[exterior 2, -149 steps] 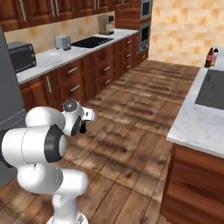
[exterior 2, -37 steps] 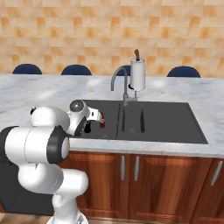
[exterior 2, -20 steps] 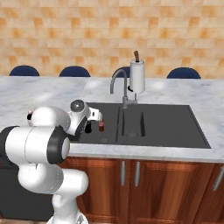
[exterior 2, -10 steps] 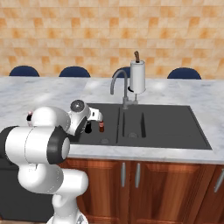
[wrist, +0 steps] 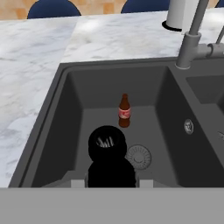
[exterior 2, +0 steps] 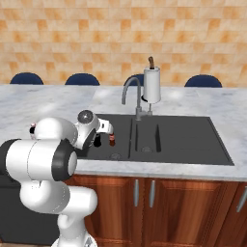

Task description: Place the large bottle from the dining counter next to the other large bottle outside the sink, and place the small bottle from the dining counter next to the other small bottle inside the sink.

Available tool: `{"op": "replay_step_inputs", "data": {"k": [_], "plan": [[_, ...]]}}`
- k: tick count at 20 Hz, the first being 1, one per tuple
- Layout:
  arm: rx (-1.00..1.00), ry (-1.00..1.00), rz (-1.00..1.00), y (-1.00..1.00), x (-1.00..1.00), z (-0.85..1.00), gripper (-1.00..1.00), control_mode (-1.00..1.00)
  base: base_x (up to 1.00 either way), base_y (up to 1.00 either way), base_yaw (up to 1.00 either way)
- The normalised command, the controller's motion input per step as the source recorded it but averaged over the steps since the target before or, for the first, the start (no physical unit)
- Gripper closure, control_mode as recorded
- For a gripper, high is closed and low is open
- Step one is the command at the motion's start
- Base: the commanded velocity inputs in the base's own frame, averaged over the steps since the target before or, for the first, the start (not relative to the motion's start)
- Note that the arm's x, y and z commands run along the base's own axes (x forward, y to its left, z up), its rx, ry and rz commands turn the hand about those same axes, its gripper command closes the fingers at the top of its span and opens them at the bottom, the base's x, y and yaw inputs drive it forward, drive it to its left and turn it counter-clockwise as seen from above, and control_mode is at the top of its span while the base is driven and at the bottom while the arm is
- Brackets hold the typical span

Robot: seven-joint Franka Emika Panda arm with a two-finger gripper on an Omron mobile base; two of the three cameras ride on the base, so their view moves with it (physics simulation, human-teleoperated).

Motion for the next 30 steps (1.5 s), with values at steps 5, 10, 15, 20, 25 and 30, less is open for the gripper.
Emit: {"op": "replay_step_inputs", "data": {"k": [5, 10, 15, 20, 25, 30], "plan": [[0.00, 0.00, 0.00, 0.03, 0.12, -0.06, 1.00, -1.00, 0.00, 0.00, 0.00], [0.00, 0.00, 0.00, 0.00, 0.29, 0.00, 1.00, -1.00, 0.00, 0.00, 0.00], [0.01, 0.00, 0.00, 0.00, 0.09, 0.00, 1.00, -1.00, 0.00, 0.00, 0.00], [0.00, -0.01, 0.00, 0.00, 0.01, -0.01, 1.00, -1.00, 0.00, 0.00, 0.00], [0.00, 0.00, 0.00, 0.00, 0.06, -0.15, 1.00, -1.00, 0.00, 0.00, 0.00], [0.00, 0.00, 0.00, 0.00, 0.23, -0.21, 1.00, -1.00, 0.00, 0.00, 0.00]]}}
